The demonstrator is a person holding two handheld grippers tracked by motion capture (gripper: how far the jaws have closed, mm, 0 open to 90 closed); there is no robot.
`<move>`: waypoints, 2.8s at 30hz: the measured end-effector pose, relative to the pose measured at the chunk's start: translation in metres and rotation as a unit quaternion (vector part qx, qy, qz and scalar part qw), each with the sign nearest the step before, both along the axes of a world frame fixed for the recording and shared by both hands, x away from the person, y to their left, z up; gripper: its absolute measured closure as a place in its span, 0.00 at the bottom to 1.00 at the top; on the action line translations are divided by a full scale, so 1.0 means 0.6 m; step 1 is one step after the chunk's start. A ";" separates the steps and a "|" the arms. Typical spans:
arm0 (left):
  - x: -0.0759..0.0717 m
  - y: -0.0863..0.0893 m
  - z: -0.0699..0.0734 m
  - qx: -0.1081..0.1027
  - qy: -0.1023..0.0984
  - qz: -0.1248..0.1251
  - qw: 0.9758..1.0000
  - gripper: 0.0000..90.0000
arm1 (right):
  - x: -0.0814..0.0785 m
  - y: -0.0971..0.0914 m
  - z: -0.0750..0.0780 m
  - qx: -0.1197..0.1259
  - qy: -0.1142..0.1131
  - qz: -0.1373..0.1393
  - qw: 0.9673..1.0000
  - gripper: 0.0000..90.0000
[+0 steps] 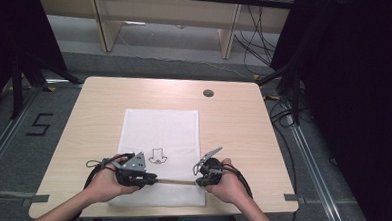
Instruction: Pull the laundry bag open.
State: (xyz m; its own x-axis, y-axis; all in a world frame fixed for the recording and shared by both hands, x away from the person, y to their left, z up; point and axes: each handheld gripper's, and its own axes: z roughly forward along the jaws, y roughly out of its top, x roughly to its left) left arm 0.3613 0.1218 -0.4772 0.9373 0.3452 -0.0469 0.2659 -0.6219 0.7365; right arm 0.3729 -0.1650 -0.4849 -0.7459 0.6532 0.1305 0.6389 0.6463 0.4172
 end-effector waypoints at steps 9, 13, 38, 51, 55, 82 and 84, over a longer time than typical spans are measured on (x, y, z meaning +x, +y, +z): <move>-0.001 0.000 0.001 -0.005 0.003 0.001 1.000 0.91 | 0.000 0.000 0.000 0.001 0.001 0.000 1.000 1.00; -0.001 0.007 0.001 -0.007 0.004 0.006 1.000 0.91 | 0.000 0.000 0.000 0.000 0.001 0.000 1.000 1.00; -0.003 0.038 0.004 -0.001 -0.006 0.013 1.000 0.91 | 0.001 0.000 0.000 -0.003 -0.004 0.005 1.000 1.00; -0.005 0.047 0.003 -0.008 0.002 0.020 1.000 0.91 | 0.002 -0.001 0.000 -0.001 -0.003 0.008 1.000 1.00; -0.006 0.046 0.003 -0.005 0.000 0.022 1.000 0.91 | 0.002 -0.001 -0.001 -0.002 -0.006 0.009 1.000 1.00; -0.009 0.063 0.004 -0.008 0.002 0.035 0.999 0.91 | 0.000 0.001 0.000 -0.003 -0.001 0.001 1.000 1.00; -0.007 0.065 0.004 -0.007 0.003 0.034 0.999 0.91 | 0.001 0.000 0.000 -0.003 -0.001 0.002 1.000 1.00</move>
State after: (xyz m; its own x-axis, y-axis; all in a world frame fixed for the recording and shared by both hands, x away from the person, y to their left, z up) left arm 0.3569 0.1611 -0.4746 0.9116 0.4070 -0.0577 0.3114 -0.5923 0.7431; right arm 0.3732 -0.1648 -0.4848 -0.7486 0.6511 0.1252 0.6355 0.6508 0.4154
